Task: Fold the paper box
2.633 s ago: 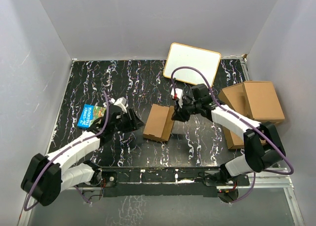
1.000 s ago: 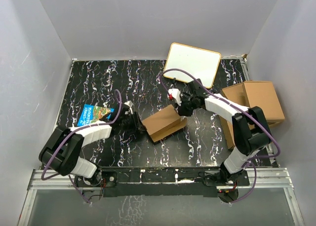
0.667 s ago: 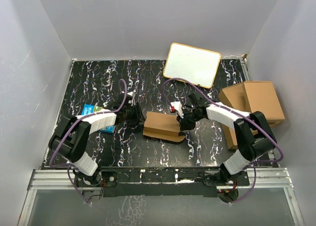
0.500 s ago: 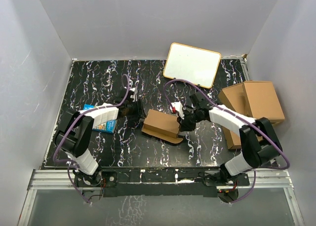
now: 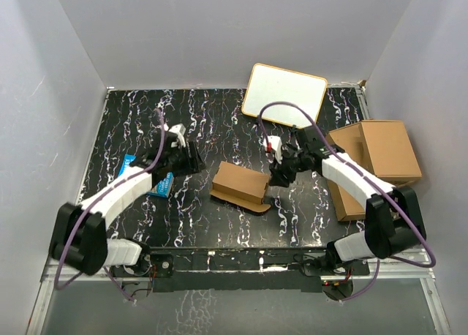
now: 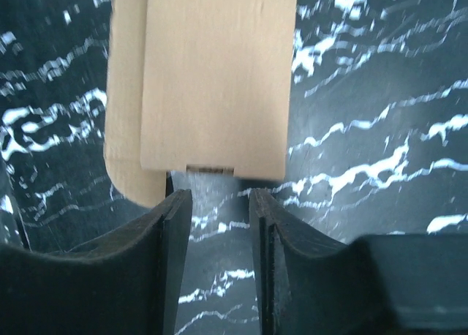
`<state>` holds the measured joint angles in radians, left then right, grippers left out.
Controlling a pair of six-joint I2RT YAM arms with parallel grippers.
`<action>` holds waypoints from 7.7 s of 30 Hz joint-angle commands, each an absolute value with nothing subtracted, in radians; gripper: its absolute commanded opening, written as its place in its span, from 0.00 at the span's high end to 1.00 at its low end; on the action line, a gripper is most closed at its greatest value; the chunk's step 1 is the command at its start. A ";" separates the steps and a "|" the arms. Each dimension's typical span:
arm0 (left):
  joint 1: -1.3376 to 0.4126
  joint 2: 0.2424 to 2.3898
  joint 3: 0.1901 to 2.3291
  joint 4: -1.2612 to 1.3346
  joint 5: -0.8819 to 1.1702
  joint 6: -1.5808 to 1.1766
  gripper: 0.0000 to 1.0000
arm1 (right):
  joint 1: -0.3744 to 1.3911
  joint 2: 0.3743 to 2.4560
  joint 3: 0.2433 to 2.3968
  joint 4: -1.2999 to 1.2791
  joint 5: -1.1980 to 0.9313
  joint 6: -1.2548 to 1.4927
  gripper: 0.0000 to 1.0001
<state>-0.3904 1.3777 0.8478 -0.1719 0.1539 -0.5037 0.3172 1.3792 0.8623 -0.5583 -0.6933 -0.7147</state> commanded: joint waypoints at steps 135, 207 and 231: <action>-0.626 1.348 0.504 0.292 -0.056 -1.287 0.51 | 0.256 1.803 0.929 -0.180 -0.992 -0.144 0.55; -1.214 1.202 0.406 0.669 0.065 0.224 0.30 | 0.153 1.476 0.899 -0.759 -1.229 -1.567 0.16; -1.273 1.449 0.420 0.763 -0.067 0.306 0.59 | 0.222 1.514 0.833 -0.615 -1.127 -1.546 0.18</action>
